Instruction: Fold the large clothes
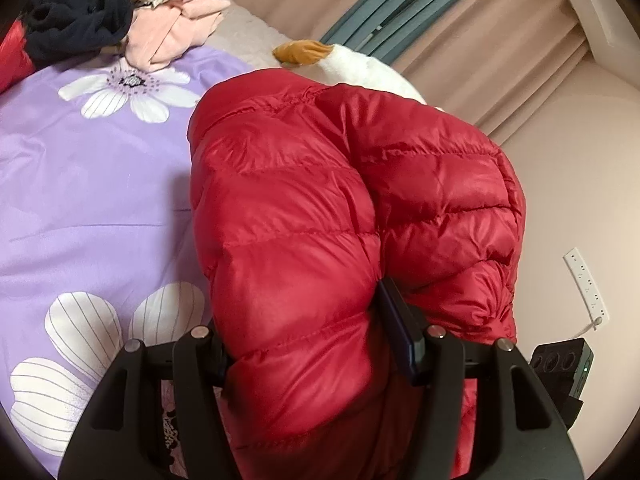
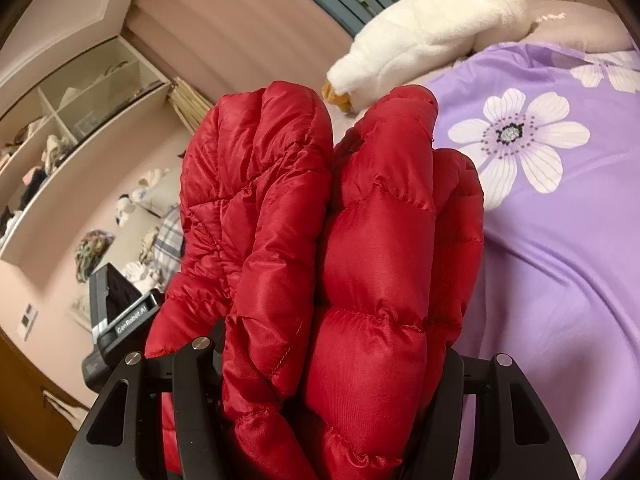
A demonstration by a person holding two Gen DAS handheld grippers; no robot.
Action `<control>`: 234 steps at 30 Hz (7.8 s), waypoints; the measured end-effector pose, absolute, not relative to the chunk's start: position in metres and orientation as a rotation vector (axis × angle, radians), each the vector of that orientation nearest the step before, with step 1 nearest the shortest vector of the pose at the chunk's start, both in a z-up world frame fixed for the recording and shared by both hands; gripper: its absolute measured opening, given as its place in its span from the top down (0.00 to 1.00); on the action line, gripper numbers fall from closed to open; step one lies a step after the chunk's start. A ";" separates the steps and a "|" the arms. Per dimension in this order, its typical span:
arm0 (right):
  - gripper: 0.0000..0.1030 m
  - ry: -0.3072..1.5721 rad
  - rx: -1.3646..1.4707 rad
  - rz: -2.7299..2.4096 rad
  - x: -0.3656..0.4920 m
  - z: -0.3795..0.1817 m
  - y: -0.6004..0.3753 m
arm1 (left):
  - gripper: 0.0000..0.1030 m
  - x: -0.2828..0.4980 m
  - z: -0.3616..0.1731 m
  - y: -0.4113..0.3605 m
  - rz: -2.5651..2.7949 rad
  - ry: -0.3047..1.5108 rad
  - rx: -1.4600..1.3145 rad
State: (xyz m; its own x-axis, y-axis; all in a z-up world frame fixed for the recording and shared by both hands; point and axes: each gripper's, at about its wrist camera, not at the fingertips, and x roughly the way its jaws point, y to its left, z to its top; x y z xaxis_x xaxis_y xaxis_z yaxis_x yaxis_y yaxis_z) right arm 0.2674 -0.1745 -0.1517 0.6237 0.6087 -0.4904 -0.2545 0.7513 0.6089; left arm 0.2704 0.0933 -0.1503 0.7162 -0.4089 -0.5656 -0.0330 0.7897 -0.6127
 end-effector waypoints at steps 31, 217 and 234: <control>0.39 0.838 0.526 0.449 0.286 -0.210 -0.171 | 0.33 0.287 -0.212 0.090 -0.050 0.809 -0.607; 0.44 0.631 -0.083 0.301 0.122 -0.030 -0.169 | 0.31 0.081 -0.027 -0.028 0.089 0.550 0.048; 0.03 0.496 -0.072 0.192 0.077 0.008 -0.196 | 0.00 0.044 0.011 -0.017 -0.012 0.501 -0.136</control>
State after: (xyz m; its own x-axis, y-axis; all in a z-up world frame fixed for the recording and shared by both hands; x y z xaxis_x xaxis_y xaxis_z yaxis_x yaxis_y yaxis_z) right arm 0.0773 -0.1961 0.0079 0.8617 0.1656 -0.4797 -0.2007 0.9794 -0.0225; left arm 0.0436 -0.0167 0.0109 0.8772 -0.0447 -0.4781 -0.0219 0.9909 -0.1327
